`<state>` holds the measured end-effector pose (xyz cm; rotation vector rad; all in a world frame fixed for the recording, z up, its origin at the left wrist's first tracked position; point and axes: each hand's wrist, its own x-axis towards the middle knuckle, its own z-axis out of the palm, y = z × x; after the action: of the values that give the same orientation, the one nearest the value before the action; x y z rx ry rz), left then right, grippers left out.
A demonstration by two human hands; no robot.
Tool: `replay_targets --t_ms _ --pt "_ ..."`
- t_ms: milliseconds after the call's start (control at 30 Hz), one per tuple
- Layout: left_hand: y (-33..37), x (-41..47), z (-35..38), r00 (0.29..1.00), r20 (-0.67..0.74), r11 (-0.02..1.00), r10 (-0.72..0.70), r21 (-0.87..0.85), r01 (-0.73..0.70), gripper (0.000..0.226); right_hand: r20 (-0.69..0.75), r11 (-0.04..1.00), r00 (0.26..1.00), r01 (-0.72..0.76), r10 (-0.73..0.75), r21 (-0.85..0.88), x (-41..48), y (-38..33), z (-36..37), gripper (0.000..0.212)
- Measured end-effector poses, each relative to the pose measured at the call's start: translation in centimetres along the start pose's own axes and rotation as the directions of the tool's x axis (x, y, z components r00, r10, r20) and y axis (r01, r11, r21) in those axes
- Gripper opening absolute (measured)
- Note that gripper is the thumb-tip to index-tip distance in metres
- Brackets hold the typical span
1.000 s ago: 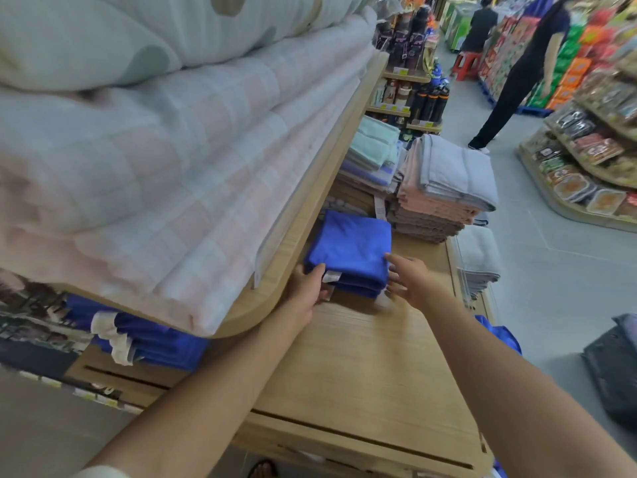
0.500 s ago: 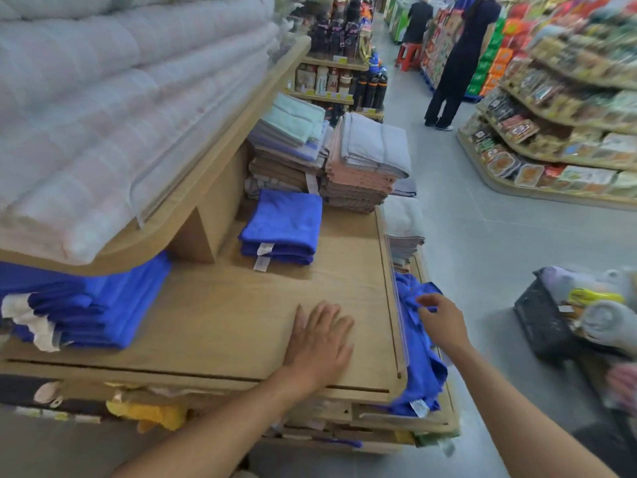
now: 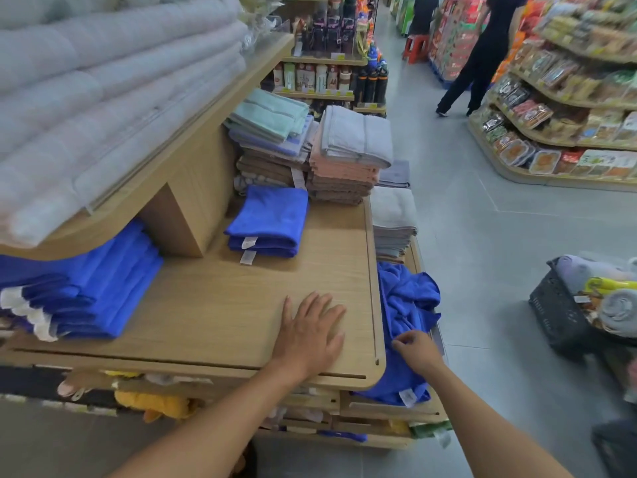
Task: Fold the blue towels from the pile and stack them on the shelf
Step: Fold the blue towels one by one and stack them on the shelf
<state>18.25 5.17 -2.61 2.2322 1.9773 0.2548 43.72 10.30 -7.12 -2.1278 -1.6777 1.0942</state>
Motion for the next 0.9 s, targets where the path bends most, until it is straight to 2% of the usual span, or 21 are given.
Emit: replay_targets --t_ms 67,200,300,333,433,467,567,600,667,700,733,767,833,900 --pt "0.1 0.0 -0.2 1.0 0.002 1.0 -0.003 -0.001 0.003 0.056 -0.008 1.0 1.0 0.015 -0.015 -0.001 0.3 0.2 0.0 0.017" --pt "0.2 0.0 -0.3 1.0 -0.002 1.0 -0.005 -0.004 0.005 0.055 0.076 0.975 0.994 -0.094 0.08 0.2 0.1 0.0 0.3 0.024" --pt "0.2 0.0 -0.4 1.0 -0.004 1.0 -0.006 -0.016 0.006 0.055 0.076 0.978 0.997 -0.046 0.031 0.205 -0.7 -0.7 0.0 0.027" --pt "0.2 0.0 -0.5 1.0 0.001 1.0 -0.004 -0.021 0.004 0.055 0.084 0.974 0.996 -0.024 0.005 0.224 -1.1 -1.0 -0.5 0.033" --pt "0.4 -0.2 -0.9 1.0 0.006 0.999 0.011 -0.035 -0.01 0.054 0.074 0.924 0.996 0.027 -0.059 0.383 -2.6 -2.4 -2.9 0.039" --pt "0.5 -0.3 -1.2 0.999 -0.027 0.997 0.019 -0.071 -0.02 0.051 0.068 0.895 0.994 0.042 -0.08 0.443 -3.1 -3.2 -3.9 0.035" --pt "2.1 -1.4 -2.0 0.955 -0.289 0.96 0.057 -0.247 -0.132 0.026 0.067 0.798 0.984 0.091 -0.163 0.596 -5.4 -6.2 -6.8 0.021" --pt "3.2 -1.9 -2.3 0.941 -0.33 0.942 0.077 -0.285 -0.177 0.025 0.072 0.765 0.977 0.109 -0.198 0.634 -6.3 -7.3 -7.5 0.019" --pt "6.1 -2.8 -2.9 0.946 -0.31 0.905 0.095 -0.369 -0.213 0.044 0.087 0.714 0.961 0.133 -0.263 0.687 -8.1 -9.3 -8.4 0.027" --pt "7.5 -3.1 -3.2 0.963 -0.261 0.872 0.062 -0.455 -0.18 0.053 0.089 0.699 0.951 0.152 -0.296 0.698 -9.0 -10.2 -8.6 0.035" --pt "8.5 -3.3 -3.6 0.978 -0.208 0.81 0.009 -0.572 -0.129 0.052 0.082 0.691 0.94 0.182 -0.331 0.7 -9.8 -11.1 -8.7 0.041" --pt "9.1 -3.3 -4.1 0.985 -0.167 0.709 -0.047 -0.7 -0.085 0.041 0.075 0.681 0.925 0.217 -0.372 0.699 -10.5 -11.9 -8.9 0.039" --pt "9.2 -3.0 -5.3 0.979 -0.143 0.475 -0.147 -0.878 -0.057 0.015 0.066 0.636 0.892 0.265 -0.447 0.725 -11.4 -13.1 -9.3 0.02" --pt "8.4 -2.5 -6.9 0.959 -0.135 0.261 -0.248 -0.963 -0.068 0.015 0.012 0.602 0.892 0.295 -0.452 0.742 -11.1 -13.1 -9.9 0.028"
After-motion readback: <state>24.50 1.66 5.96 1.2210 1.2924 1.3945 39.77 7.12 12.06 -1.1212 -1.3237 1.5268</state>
